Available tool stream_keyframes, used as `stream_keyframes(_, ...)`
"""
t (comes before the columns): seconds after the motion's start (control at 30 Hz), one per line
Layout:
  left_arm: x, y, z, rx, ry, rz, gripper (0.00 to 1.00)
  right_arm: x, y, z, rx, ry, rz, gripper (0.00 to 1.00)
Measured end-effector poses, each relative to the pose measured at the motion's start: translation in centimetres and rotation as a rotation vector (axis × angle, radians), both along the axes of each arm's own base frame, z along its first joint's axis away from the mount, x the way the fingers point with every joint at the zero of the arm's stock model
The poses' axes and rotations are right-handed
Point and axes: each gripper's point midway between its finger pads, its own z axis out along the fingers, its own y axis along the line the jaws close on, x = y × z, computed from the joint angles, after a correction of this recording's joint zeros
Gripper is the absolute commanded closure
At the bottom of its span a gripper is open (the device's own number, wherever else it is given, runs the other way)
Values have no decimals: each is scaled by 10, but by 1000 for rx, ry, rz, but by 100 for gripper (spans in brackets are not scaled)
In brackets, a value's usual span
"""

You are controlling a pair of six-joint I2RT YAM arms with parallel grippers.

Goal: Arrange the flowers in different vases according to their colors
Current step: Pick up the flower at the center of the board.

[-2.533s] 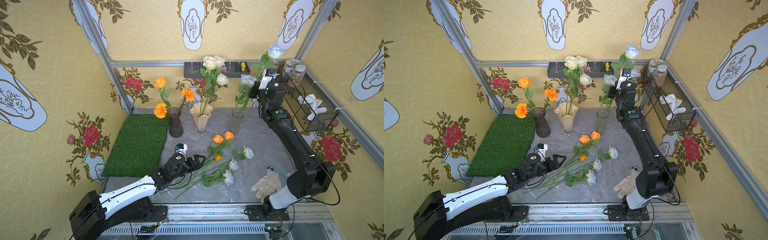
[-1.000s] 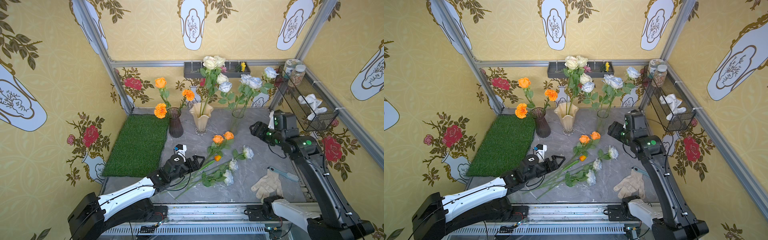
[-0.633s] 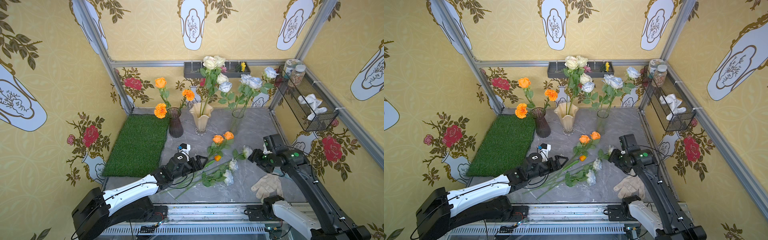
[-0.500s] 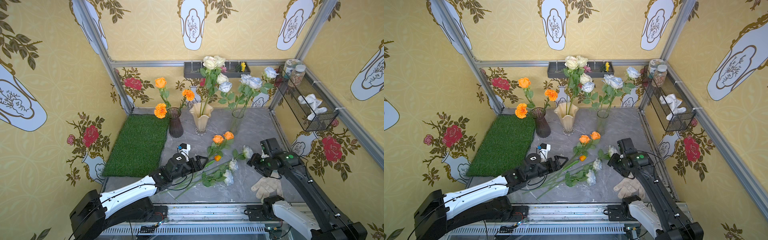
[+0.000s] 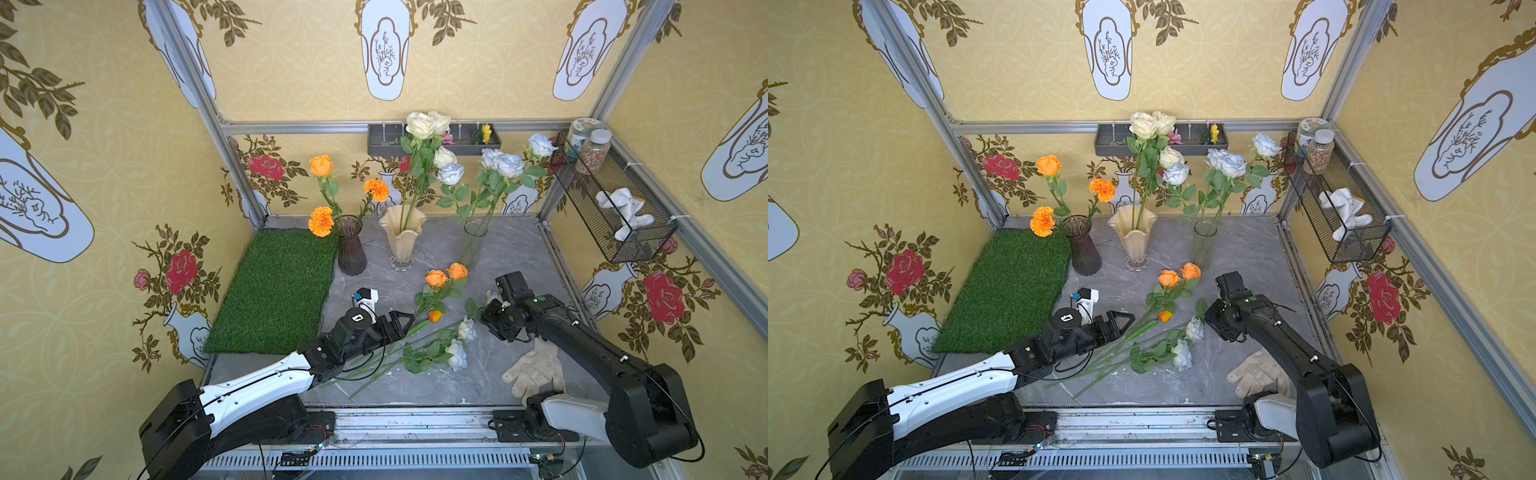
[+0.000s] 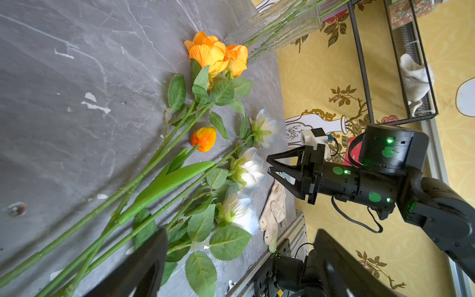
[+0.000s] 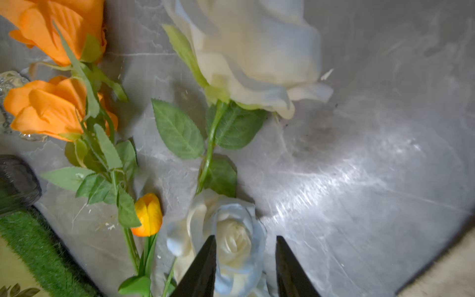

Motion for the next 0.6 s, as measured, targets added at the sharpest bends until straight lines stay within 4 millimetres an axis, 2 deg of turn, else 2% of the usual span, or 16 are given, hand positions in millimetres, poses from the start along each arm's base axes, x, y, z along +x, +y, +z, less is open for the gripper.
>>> stream_keyframes(0.3,8,-6,-7,33,15,14,10,31,4,-31,-6,1,-46,60)
stream_keyframes(0.6,14,-8,-9,47,14,30,10,54,11,-44,13,-32,-61,63)
